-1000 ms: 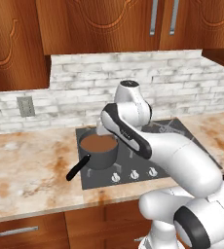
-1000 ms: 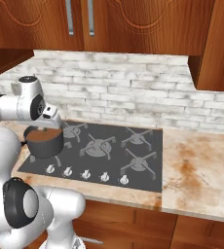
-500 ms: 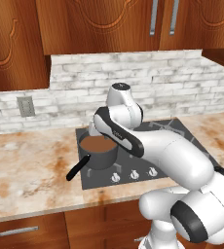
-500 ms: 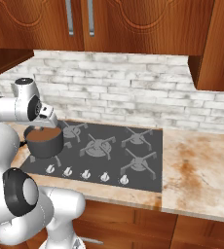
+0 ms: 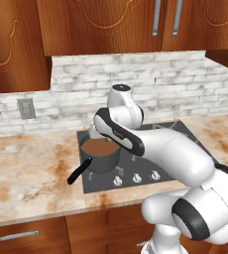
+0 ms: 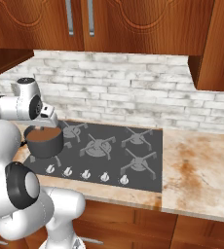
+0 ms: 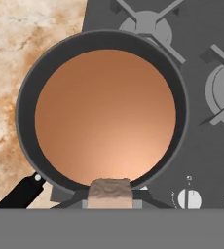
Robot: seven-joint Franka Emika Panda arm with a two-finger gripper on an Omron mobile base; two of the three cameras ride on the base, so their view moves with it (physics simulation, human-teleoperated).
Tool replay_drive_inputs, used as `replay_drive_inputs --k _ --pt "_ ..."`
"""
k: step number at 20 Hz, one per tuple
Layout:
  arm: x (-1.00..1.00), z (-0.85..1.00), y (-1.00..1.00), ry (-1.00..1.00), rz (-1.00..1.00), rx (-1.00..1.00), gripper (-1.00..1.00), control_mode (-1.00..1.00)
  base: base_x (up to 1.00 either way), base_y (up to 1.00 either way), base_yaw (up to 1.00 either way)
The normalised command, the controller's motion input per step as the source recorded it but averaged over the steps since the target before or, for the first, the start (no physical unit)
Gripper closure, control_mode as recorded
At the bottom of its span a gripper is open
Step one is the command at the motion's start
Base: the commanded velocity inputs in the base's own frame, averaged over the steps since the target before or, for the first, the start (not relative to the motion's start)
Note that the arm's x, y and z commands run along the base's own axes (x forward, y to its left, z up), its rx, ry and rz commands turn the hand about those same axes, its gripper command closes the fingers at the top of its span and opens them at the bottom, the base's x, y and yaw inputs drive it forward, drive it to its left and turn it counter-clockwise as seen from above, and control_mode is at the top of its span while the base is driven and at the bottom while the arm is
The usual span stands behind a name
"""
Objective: Pick up the sugar cube(s) and place them in the saucepan with hot chocolate.
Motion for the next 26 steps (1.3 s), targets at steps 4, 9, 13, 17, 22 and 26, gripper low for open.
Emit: replay_drive_inputs --k 4,9,13,17,22,26 --pt "0.0 -0.07 0.0 0.0 0.0 0.0 1.0 -1.0 0.0 0.0 0.0" --pt "0.0 -0.03 0.0 0.0 0.0 0.0 1.0 -1.0 0.0 0.0 0.0" --pt "0.0 0.0 0.0 0.0 0.0 0.0 1.0 -1.0 0.0 0.0 0.0" --pt "0.05 0.0 0.0 0.0 0.0 0.0 1.0 -1.0 0.0 0.0 0.0" --pt "0.11 0.0 0.0 0.0 0.0 0.0 1.0 -1.0 0.0 0.0 0.0" --pt "0.01 0.0 0.03 0.0 0.0 0.0 1.0 -1.0 0.0 0.0 0.0"
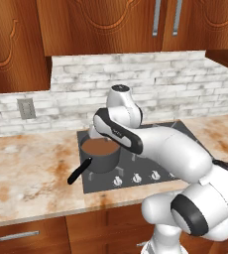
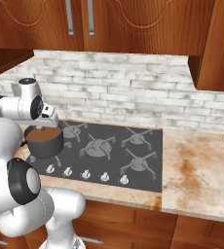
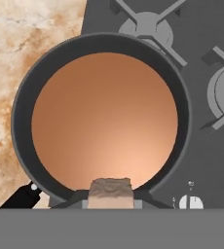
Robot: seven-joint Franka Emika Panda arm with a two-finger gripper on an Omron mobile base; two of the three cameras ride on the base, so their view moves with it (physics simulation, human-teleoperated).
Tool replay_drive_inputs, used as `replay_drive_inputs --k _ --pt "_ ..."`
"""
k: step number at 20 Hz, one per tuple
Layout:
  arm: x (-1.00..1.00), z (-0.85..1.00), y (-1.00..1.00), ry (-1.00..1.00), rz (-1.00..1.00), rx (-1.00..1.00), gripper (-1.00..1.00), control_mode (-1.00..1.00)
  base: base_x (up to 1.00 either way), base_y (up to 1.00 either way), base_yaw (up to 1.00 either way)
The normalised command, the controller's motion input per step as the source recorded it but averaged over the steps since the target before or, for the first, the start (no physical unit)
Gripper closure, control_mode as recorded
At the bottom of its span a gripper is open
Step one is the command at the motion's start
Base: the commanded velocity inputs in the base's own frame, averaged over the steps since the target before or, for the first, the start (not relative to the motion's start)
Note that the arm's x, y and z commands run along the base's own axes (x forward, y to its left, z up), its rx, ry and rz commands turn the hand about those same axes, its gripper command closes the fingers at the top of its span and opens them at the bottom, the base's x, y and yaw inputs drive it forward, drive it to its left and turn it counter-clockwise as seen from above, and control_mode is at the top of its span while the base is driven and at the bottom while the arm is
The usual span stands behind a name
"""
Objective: Pick up the sugar cube(s) and place them in the saucepan with hot chocolate.
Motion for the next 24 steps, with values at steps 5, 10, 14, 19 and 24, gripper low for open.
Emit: replay_drive_inputs --k 5,10,14,19,24 --pt "0.1 0.0 0.11 0.0 0.0 0.0 1.0 -1.0 0.0 0.0 0.0" --pt "0.41 0.0 0.3 0.02 0.0 0.0 1.0 -1.0 0.0 0.0 0.0" --pt "0.13 -0.01 0.01 0.07 0.0 0.0 1.0 -1.0 0.0 0.0 0.0" --pt "0.01 -0.09 0.0 0.07 0.0 0.0 1.0 -1.0 0.0 0.0 0.0" --pt "0.02 -0.07 0.0 0.03 0.0 0.0 1.0 -1.0 0.0 0.0 0.0"
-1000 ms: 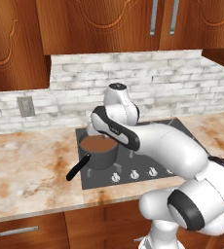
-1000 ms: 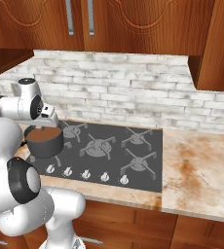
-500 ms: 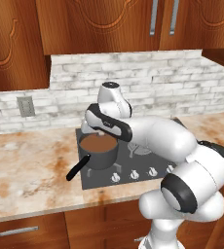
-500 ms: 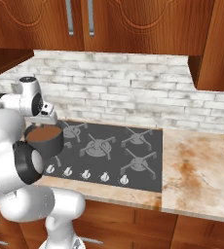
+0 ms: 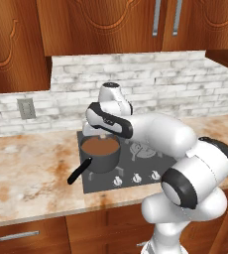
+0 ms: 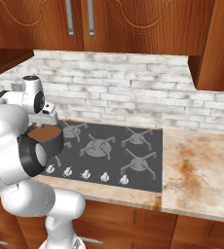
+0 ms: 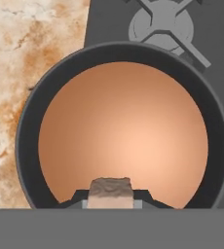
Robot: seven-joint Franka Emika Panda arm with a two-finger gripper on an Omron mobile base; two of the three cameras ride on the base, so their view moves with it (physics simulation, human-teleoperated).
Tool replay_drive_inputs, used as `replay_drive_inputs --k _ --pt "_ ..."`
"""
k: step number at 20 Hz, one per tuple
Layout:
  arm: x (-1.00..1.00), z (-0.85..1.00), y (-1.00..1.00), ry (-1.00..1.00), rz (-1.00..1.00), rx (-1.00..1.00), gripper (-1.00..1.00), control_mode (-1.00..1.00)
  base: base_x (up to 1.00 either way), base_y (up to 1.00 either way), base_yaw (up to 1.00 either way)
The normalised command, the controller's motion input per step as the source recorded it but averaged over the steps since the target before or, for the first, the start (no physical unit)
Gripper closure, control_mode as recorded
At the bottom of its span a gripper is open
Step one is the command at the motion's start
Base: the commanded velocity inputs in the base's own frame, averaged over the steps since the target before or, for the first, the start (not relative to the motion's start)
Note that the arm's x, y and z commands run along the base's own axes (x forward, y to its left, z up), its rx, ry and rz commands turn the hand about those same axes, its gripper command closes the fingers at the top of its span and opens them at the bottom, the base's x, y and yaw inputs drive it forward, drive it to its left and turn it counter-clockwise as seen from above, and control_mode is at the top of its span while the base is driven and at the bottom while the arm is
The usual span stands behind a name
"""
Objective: Pick up the sugar cube(s) and place them in the saucepan with hot chocolate.
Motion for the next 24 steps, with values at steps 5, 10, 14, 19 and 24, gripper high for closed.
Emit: replay_drive_inputs --k 5,10,14,19,24 --pt "0.13 0.0 0.0 0.01 0.0 0.0 1.0 -1.0 0.0 0.0 0.0" --pt "0.15 -0.13 0.0 0.0 0.0 0.0 1.0 -1.0 0.0 0.0 0.0" --pt "0.06 -0.2 0.0 0.0 0.0 0.0 1.0 -1.0 0.0 0.0 0.0" --pt "0.0 -0.22 0.0 0.0 0.0 0.0 1.0 -1.0 0.0 0.0 0.0" --pt "0.01 -0.17 0.0 0.0 0.0 0.0 1.0 -1.0 0.0 0.0 0.0"
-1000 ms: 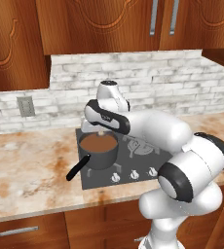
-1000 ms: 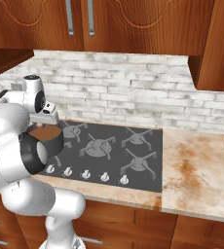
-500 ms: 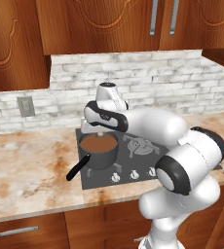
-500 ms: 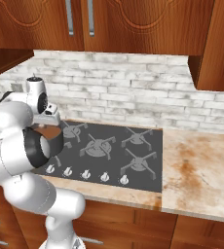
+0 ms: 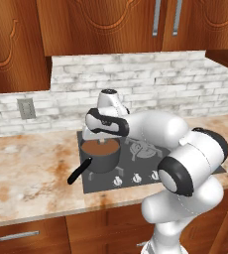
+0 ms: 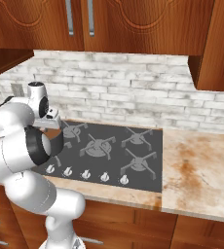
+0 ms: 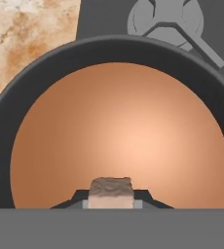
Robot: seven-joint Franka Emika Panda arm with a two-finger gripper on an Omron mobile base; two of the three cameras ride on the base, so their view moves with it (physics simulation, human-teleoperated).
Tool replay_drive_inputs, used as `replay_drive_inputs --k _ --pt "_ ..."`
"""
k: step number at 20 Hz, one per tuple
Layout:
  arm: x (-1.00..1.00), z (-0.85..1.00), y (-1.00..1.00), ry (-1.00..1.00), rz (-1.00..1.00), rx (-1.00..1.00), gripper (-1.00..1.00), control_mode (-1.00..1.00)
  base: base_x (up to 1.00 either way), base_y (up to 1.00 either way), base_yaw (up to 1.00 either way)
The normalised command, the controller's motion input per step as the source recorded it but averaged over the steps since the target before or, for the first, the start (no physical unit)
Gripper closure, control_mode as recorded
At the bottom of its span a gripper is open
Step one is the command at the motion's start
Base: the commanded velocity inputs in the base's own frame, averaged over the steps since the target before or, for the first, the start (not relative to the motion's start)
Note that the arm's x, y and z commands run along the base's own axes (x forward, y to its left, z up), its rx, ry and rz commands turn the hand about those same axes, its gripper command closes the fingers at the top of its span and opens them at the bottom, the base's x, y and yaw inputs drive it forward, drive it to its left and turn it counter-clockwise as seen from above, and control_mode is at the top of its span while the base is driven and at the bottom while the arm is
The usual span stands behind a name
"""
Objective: Pick up the sugar cube(s) and place them in the saucepan with hot chocolate.
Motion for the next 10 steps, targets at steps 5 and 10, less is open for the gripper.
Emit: replay_drive_inputs --k 5,10 --pt "0.0 0.0 0.0 0.0 0.0 0.01 -1.0 -1.0 0.0 0.0 0.0" --pt "0.0 0.0 0.0 0.0 0.0 0.0 -1.0 -1.0 0.0 0.0 0.0"
